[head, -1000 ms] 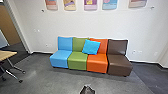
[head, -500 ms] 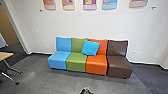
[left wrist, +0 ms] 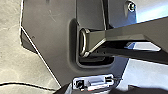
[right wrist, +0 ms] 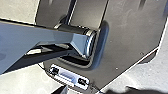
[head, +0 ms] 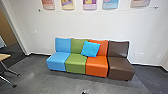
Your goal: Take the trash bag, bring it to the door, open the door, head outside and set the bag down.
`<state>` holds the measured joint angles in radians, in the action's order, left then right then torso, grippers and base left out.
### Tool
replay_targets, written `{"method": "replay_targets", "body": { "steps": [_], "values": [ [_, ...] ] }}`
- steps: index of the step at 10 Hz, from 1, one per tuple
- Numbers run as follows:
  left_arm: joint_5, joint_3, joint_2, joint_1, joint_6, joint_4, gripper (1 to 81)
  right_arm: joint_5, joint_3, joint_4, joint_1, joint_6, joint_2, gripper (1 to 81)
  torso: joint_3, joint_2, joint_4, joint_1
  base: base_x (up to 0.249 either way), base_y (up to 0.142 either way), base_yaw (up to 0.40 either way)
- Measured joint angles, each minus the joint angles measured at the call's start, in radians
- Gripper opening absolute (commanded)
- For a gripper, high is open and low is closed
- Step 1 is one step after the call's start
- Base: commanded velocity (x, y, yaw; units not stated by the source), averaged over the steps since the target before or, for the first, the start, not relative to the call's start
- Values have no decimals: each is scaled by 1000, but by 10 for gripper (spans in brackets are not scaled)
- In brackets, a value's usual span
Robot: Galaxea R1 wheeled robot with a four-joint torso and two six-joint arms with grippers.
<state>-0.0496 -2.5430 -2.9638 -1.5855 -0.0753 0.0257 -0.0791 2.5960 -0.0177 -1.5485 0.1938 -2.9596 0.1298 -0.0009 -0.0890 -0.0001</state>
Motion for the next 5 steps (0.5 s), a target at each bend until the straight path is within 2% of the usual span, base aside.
{"method": "replay_targets", "body": {
  "steps": [5],
  "values": [
    [0,0,0,0,0,1,811,0,0,0,0,0,0,811,0,0,0,0,139,0,0]
  ]
}}
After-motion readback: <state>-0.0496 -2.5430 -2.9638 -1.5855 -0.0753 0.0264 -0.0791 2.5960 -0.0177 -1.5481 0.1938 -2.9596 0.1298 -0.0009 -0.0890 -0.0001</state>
